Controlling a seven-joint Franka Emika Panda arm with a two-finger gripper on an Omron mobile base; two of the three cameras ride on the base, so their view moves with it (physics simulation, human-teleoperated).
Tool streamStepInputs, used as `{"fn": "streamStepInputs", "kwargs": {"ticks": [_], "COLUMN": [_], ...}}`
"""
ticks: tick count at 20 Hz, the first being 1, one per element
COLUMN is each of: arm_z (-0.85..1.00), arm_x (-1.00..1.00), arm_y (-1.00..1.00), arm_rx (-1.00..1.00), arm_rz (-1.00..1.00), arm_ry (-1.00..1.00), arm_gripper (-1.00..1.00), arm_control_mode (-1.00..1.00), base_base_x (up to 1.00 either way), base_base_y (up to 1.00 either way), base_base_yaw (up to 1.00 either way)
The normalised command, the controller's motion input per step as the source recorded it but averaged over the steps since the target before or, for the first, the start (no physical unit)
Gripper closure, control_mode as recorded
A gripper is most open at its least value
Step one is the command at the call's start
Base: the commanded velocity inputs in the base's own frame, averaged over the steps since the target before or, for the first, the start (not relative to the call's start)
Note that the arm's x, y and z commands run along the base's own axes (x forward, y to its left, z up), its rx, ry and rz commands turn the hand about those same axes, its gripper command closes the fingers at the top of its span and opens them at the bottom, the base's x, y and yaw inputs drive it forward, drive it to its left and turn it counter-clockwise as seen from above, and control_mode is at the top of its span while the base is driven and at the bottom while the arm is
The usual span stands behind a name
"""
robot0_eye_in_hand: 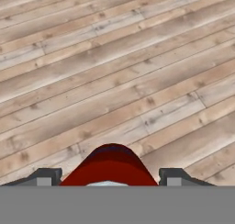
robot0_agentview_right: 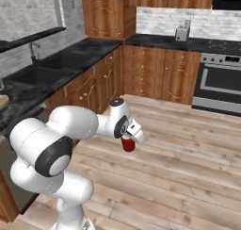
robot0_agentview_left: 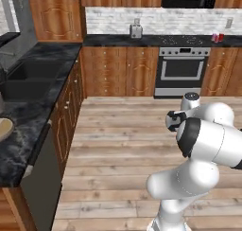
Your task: Four empty soda cans are scattered around the kitchen. Gather all the cans and cluster them next to the stove for recycling.
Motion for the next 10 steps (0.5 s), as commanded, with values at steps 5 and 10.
{"fn": "streamStepInputs", "kwargs": {"ticks": [5,10], "arm_z": [0.00,0.00], "arm_x": [0.00,0.00], "arm_y": [0.00,0.00], "arm_rx": [0.00,0.00], "arm_rz": [0.00,0.00], "arm_ry": [0.00,0.00], "arm_gripper": [1.00,1.00], "arm_control_mode": [1.00,1.00], "base_base_x": [0.47,0.46], "base_base_y": [-0.56,-0.56], "base_base_yaw": [0.00,0.00]}}
